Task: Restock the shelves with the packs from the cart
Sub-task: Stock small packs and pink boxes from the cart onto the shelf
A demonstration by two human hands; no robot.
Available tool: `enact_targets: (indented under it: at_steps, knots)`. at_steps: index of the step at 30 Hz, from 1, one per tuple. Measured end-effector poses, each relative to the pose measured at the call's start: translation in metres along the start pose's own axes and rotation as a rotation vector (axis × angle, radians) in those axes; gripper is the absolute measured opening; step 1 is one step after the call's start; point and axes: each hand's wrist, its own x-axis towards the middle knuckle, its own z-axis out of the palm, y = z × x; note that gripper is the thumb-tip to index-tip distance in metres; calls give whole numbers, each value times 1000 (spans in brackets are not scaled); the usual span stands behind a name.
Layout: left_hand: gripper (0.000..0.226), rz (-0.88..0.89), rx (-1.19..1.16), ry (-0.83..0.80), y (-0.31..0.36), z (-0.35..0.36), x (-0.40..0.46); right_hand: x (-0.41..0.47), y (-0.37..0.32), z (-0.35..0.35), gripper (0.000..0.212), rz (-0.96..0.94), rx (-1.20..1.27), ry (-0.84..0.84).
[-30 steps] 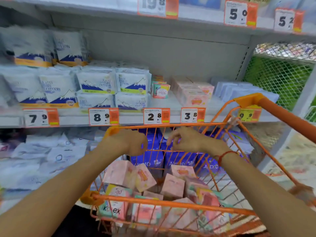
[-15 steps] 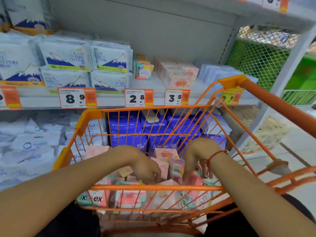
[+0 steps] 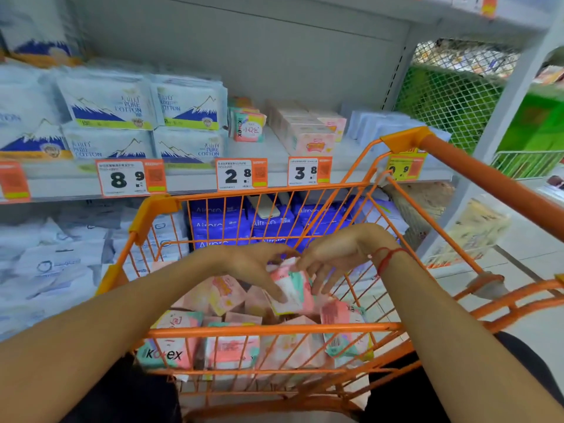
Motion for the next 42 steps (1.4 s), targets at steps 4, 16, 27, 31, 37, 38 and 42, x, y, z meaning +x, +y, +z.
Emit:
enact_targets:
  at_steps: [4, 16, 27, 31, 37, 38, 42]
  knots:
    - [64, -88, -42, 33, -6, -16, -4, -2, -1, -2, 36, -20, 80, -8]
    - [49, -278, -304, 21, -35, -40, -22, -11, 26, -2, 38, 160, -611, 509]
    - [28, -187, -925, 164, -16, -39, -27, -6, 4, -7, 17, -3, 94, 63]
    - [41, -98, -1086, 253, -9, -48, -25, -12, -3, -17, 4, -370, 714, 169]
    - [47, -74, -1100, 292, 1, -54, -28, -10, -11, -22, 7, -567, 946, 381]
    - [42, -64, -1128, 301, 4, -54, -28, -11, -12, -22, 12, -588, 930, 391]
    - [24, -115, -1015, 347, 9, -58, -37, -13, -17, -17, 43, -727, 912, 416]
